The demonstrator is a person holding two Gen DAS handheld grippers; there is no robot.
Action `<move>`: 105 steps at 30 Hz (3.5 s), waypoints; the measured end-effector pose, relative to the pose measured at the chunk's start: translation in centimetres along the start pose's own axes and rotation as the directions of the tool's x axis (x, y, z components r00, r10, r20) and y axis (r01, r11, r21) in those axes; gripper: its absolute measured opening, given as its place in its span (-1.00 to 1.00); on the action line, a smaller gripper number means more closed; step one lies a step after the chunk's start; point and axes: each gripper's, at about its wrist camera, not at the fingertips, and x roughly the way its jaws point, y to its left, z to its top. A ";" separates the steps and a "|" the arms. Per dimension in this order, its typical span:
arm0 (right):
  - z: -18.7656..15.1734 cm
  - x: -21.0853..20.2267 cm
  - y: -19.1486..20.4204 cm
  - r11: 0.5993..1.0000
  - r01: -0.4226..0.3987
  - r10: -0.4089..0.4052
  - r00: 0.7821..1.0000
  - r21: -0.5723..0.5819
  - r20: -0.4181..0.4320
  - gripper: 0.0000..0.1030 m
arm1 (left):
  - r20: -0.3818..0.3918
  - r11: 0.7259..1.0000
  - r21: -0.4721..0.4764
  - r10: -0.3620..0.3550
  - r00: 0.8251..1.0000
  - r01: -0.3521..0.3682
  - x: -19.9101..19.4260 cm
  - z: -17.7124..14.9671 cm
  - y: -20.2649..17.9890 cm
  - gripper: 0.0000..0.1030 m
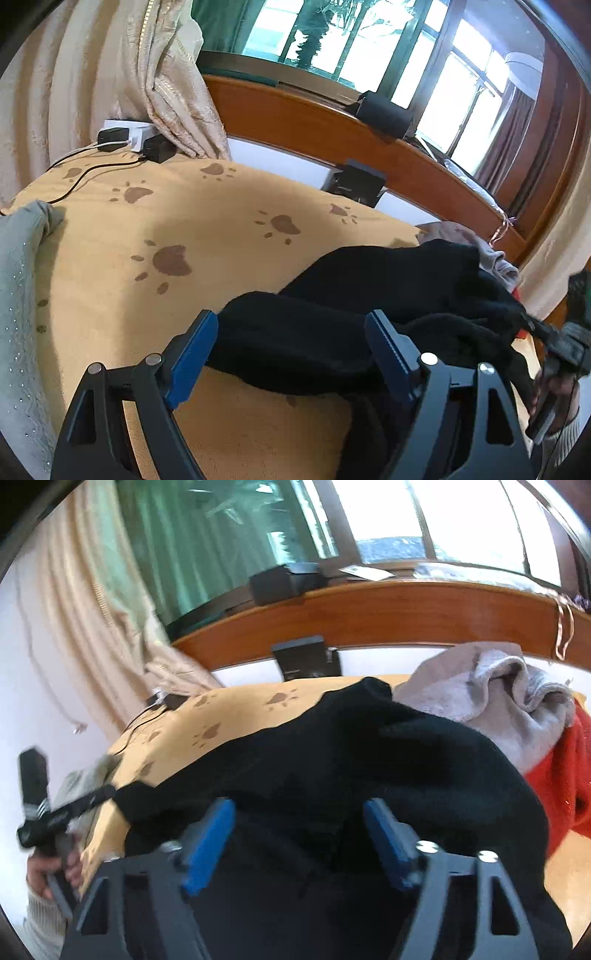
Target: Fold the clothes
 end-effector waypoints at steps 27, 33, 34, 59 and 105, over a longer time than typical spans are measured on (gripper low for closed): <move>-0.9 -7.8 1.7 0.926 0.322 -0.272 0.931 -0.195 0.243 -0.92 | -0.013 0.998 -0.065 0.008 1.000 -0.009 0.5 0.1 1.1 0.68; -1.1 -11.4 -1.8 0.905 0.418 -0.383 0.878 -0.072 0.286 -0.92 | -0.021 0.999 -0.051 0.006 1.000 -0.007 0.7 0.1 0.9 0.68; -1.4 -11.6 -2.4 0.901 0.430 -0.399 0.874 -0.057 0.277 -0.92 | -0.025 0.999 -0.047 0.005 1.000 -0.006 0.8 0.1 0.8 0.68; 0.9 -4.0 10.8 0.943 0.026 0.011 0.994 -0.331 0.111 0.71 | -0.098 0.948 0.217 0.257 0.961 -0.232 3.9 -1.5 -2.2 0.96; 4.1 12.3 18.1 0.807 0.061 -0.119 0.991 -0.588 -0.060 -0.74 | -0.131 0.941 0.187 0.309 0.942 -0.283 3.9 -1.4 0.1 0.97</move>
